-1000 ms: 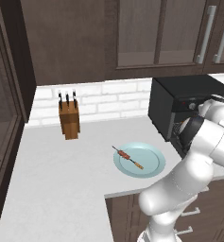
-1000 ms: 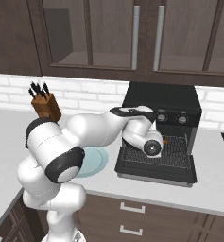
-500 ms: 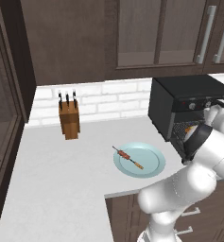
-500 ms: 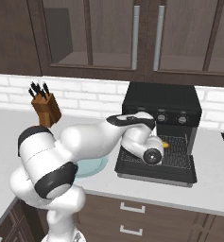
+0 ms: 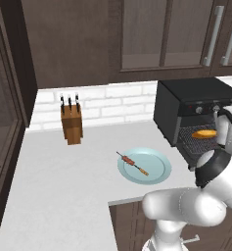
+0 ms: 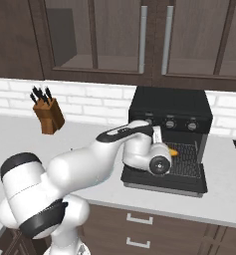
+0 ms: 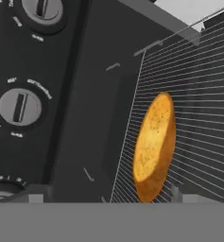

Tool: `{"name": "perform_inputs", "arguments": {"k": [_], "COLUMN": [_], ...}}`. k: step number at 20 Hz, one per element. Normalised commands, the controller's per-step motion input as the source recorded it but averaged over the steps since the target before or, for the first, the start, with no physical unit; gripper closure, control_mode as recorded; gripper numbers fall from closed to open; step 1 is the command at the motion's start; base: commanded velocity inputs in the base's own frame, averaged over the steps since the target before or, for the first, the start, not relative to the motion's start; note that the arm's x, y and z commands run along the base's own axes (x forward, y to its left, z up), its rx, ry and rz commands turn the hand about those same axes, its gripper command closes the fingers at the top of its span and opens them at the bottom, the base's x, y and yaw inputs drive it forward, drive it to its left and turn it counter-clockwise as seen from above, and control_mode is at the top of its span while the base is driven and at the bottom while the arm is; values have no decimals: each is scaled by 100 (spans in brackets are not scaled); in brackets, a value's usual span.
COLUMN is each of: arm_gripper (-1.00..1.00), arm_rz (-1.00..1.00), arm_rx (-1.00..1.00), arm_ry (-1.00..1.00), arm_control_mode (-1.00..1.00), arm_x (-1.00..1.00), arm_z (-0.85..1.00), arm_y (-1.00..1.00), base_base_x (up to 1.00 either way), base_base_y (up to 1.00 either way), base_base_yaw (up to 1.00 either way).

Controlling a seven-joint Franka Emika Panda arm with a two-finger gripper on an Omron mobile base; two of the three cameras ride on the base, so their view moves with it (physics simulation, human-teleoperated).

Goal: Pick up the kebab skewer and baguette bread, and place them inside the toaster oven. Close the toaster oven door and start by setting the timer.

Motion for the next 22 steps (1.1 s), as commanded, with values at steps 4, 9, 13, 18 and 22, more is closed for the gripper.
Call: {"name": "perform_inputs", "arguments": {"k": [4,9,13,18,22], "arm_gripper": [-100,-100,-100,-100,-100], "arm_rz": [26,26,23,11,12], "arm_rx": [-2,-18,-28,-27,-20], "arm_ry": [9,11,6,2,3], "arm_control_mode": [-100,-100,-100,-100,-100], "arm_x": [-1,-35,-53,-39,-35], "arm_z": [49,12,-4,-16,-1], "arm_y": [20,64,84,79,54], "base_base_x": [0,0,0,0,0], "base_base_y": [0,0,0,0,0], "base_base_yaw": [0,0,0,0,0]}}
